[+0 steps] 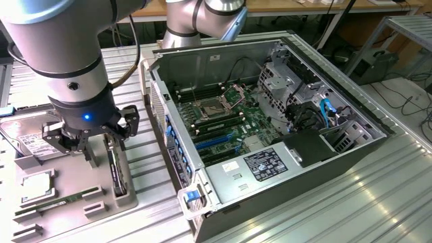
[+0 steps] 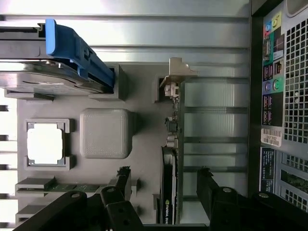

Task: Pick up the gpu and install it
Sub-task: 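Pick up the gpu and move the gpu toward the slot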

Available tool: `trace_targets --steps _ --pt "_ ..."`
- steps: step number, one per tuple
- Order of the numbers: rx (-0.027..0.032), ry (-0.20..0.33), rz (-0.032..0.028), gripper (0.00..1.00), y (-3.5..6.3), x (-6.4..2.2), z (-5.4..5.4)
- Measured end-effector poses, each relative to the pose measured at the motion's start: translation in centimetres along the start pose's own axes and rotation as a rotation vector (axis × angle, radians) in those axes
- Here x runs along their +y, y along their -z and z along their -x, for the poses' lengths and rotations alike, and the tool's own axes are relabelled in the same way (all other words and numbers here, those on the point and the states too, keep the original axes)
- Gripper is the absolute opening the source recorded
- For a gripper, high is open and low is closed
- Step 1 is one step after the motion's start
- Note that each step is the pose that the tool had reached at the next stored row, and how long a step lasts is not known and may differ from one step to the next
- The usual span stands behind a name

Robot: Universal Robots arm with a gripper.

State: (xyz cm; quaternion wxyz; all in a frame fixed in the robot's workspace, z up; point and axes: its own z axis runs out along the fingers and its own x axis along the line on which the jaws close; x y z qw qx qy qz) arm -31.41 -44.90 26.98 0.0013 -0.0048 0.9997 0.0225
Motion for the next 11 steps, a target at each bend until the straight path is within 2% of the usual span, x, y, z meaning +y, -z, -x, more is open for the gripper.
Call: trace_targets --steps 11 --pt "0.0 0.0 -0.0002 0.66 -1.99 -0.04 0.0"
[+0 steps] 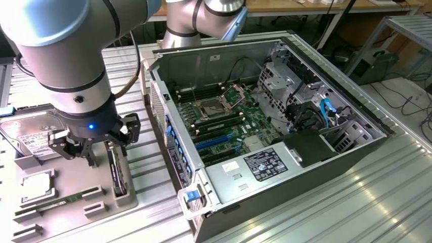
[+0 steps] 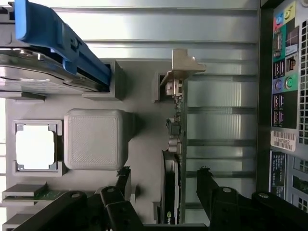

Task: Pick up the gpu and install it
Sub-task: 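Pick up the gpu and move the gpu toward the slot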

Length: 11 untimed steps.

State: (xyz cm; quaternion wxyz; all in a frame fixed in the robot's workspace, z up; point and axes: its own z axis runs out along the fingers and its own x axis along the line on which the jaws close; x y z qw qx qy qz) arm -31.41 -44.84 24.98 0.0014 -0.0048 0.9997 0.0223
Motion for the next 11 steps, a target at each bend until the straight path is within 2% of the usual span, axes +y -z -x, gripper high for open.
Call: trace_targets --steps 11 --pt "-0.0007 -0.01 -0.0001 0.66 -1.98 -0.39 0.1"
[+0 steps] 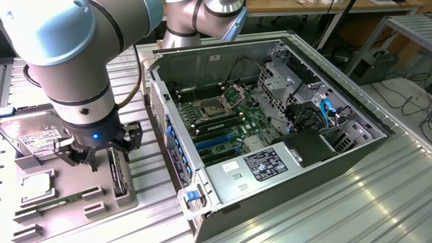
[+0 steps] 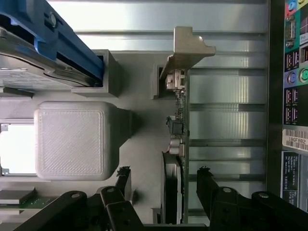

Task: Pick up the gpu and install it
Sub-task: 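Pick up the gpu and move the gpu toward the slot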

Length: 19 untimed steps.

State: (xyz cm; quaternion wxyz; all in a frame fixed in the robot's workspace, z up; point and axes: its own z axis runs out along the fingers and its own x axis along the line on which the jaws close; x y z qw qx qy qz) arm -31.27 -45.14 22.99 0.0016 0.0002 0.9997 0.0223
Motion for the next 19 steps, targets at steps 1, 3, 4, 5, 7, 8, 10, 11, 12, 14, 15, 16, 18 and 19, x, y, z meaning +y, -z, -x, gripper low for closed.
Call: trace_targets --steps 1,3,4,5,7,8,10,11,12,14,15,16,18,19 --pt "-0.0001 -0.003 0.0 0.66 -0.13 -0.01 0.0" --pt "-0.0003 -0.005 -0.0005 0.66 -0.27 -0.01 0.1" --pt "-0.0003 -0.005 -0.0013 0.66 -0.32 -0.01 0.1" --pt "-0.0003 -0.005 -0.0021 0.66 -0.37 -0.02 0.1" --pt "-0.0002 -0.005 -0.0029 0.66 -0.56 -0.02 0.1" --pt "-0.0003 -0.008 -0.0031 0.66 -0.66 -0.03 0.1" --pt "-0.0006 -0.013 -0.0047 0.66 -0.9 -0.05 0.2" --pt "-0.0007 -0.014 -0.0057 0.66 -0.99 -0.05 0.2" --pt "-0.0007 -0.015 -0.0063 0.66 -1.08 -0.05 0.2" --pt "-0.0008 -0.017 -0.0078 0.66 -1.27 -0.06 0.2" --pt "-0.0008 -0.017 -0.0082 0.66 -1.33 -0.07 0.2" --pt "-0.0008 -0.017 -0.0083 0.66 -1.38 -0.07 0.2" --pt "-0.0007 -0.017 -0.0087 0.65 -1.47 -0.09 0.2" --pt "-0.0008 -0.017 -0.0086 0.58 -1.51 -0.11 0.2"
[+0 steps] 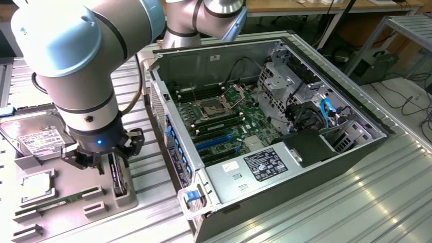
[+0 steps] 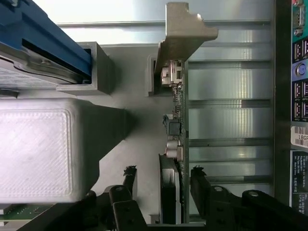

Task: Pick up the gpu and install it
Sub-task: 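Pick up the gpu and move the gpu toward the slot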

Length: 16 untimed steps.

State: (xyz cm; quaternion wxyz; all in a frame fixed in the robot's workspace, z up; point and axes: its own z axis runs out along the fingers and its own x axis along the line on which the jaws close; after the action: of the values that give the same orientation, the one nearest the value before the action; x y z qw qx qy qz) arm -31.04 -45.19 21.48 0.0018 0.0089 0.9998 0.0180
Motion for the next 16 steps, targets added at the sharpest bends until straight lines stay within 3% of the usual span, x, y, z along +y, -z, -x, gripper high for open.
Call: trace_targets --steps 1,2,10,11,16 --pt "0.0 0.0 0.0 0.58 -0.03 -0.02 0.0" --pt "-0.0001 0.0 0.0 0.51 -0.07 -0.03 0.0" --pt "-0.0002 0.0 0.0001 0.49 -0.12 -0.04 0.1" --pt "-0.0001 0.0 0.0 0.42 -0.12 -0.04 0.1" --pt "0.0 0.0 0.0 0.42 -0.12 -0.04 0.2"
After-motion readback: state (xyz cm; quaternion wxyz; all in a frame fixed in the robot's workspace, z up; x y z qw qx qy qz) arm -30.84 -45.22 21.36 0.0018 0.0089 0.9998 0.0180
